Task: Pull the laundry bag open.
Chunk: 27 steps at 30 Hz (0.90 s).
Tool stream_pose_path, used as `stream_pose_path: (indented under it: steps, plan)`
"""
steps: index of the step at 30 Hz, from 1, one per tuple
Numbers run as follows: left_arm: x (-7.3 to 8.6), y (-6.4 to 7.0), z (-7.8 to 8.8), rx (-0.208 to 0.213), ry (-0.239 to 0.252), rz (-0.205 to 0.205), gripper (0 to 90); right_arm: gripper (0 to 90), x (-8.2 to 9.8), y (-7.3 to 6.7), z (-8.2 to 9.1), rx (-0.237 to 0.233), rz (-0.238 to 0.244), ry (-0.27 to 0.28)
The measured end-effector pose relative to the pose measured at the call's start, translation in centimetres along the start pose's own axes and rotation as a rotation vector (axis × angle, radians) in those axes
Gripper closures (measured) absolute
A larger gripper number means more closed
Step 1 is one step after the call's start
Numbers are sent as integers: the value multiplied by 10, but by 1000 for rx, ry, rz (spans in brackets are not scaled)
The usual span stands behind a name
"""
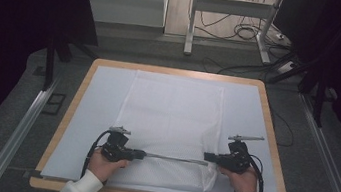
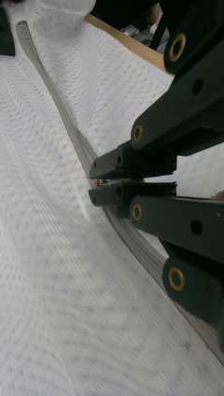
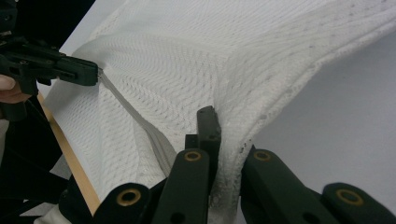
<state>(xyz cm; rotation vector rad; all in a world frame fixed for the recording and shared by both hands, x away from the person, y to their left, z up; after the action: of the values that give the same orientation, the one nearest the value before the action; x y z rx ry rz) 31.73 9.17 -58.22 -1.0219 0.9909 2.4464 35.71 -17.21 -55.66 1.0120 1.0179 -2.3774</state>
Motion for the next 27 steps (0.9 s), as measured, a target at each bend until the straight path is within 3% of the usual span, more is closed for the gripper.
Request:
stream_pose_path:
  steps: [10, 27]
  plan:
    - [1, -19, 20, -32, 22, 27, 867, 888, 0, -1, -1, -1, 1, -1]
    - [2, -40, 40, -80, 50, 46, 867, 888, 2, 0, -4, 3, 3, -6]
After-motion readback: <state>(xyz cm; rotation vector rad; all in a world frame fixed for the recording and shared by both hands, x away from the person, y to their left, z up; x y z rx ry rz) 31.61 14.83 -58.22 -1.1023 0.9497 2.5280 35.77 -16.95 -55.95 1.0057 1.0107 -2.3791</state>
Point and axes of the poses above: each handheld gripper's, and its own axes: z roughly backward along the jaws, x roughly out of its underside, y roughly to its right, the point moved 9 cm from there along -z, roughly forward along the jaws, and after that the axes turned 14 degrees about y, right-handed, at the moved point
